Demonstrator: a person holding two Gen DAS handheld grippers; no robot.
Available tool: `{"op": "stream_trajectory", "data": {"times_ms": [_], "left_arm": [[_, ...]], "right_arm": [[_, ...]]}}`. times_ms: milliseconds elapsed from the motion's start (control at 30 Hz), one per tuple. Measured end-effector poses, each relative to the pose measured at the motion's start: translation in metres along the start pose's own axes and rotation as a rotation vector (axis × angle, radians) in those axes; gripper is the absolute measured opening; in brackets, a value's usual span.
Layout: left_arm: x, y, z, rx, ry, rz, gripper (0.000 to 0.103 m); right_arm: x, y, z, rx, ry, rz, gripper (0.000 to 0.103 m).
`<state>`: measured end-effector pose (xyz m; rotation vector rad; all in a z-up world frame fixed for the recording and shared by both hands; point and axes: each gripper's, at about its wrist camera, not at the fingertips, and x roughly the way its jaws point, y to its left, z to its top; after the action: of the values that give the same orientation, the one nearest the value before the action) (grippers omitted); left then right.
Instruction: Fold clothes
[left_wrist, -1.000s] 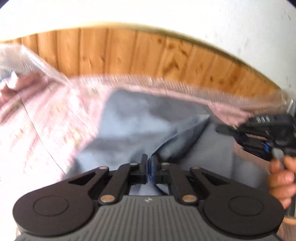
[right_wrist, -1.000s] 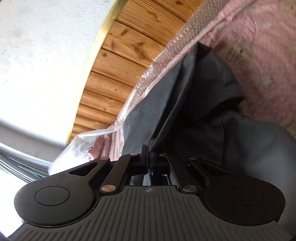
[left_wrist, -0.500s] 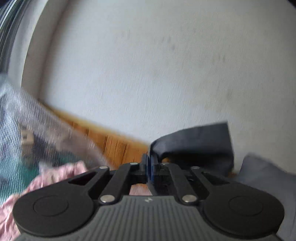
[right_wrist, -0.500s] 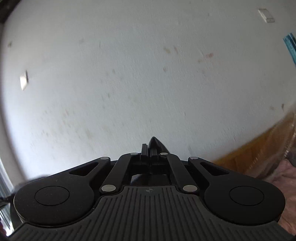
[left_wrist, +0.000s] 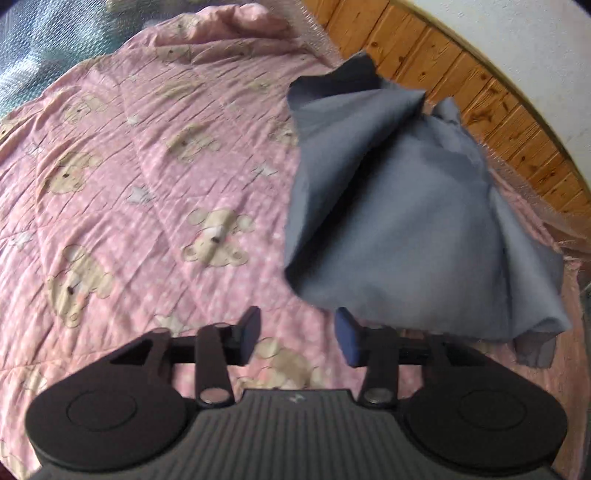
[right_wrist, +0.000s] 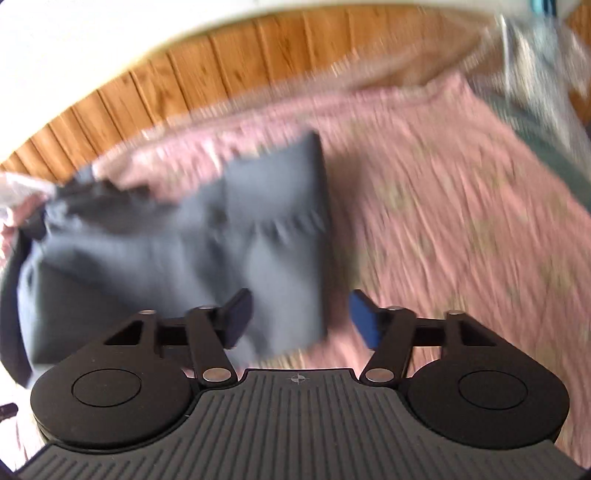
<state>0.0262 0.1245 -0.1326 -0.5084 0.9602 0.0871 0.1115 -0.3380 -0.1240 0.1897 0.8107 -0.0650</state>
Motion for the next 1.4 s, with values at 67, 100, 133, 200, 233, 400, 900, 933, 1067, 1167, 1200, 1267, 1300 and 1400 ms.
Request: {"op": "stream_trajectory", "data": {"times_ms": [67,100,133,200,233,400,900,933,1067,1167,1200,1267,1300,1400], "left_arm": [[0.009,-0.026,0.003,-0.03,0.027,-0.11,0.102],[0.02,-0.037,0.002,-0.055,0.057,-0.167,0.103],[0.036,-0.045,0.002,-0.089,0.101,-0.227,0.103],[0.073,-0.052,0.002,-0.173,0.156,-0.257,0.103],[0.089,-0.052,0.002,-0.214,0.158,-0.214,0.1],[0.099,-0.045,0.031,-0.238,0.031,-0.207,0.021],[-0.015,0.055,0.061,-0.11,-0.104,0.245,0.056],[-0.029,0.046,0.062,-0.066,-0.135,0.244,0.061],[-0.06,-0.017,0.098,0.123,-0.232,0.134,0.088],[-0.031,-0.08,0.143,0.263,-0.183,0.015,0.101],[-0.012,-0.093,0.159,0.297,-0.153,-0.006,0.103],[0.044,-0.125,0.189,0.362,-0.07,-0.012,0.103],[0.073,-0.134,0.198,0.379,-0.034,0.019,0.103],[0.157,-0.152,0.217,0.407,0.096,0.14,0.093]], "right_arm": [[0.032,0.006,0.01,-0.036,0.03,-0.028,0.101],[0.048,0.009,0.015,-0.053,0.046,-0.043,0.101],[0.064,0.012,0.019,-0.071,0.063,-0.058,0.101],[0.096,0.018,0.029,-0.106,0.097,-0.088,0.101],[0.119,0.012,0.025,-0.091,0.146,-0.112,0.097],[0.148,-0.002,0.014,0.029,0.246,0.042,0.018],[0.062,0.055,-0.107,-0.173,0.482,0.454,0.04],[0.052,0.039,-0.1,-0.1,0.434,0.463,0.057],[0.032,-0.011,-0.065,0.139,0.231,0.411,0.087],[0.047,-0.015,-0.046,0.204,0.187,0.403,0.087],[0.054,-0.007,-0.041,0.196,0.185,0.414,0.088],[0.069,0.01,-0.035,0.177,0.182,0.431,0.092],[0.077,0.02,-0.034,0.164,0.193,0.423,0.092],[0.099,0.048,-0.038,0.112,0.24,0.346,0.093]]}}
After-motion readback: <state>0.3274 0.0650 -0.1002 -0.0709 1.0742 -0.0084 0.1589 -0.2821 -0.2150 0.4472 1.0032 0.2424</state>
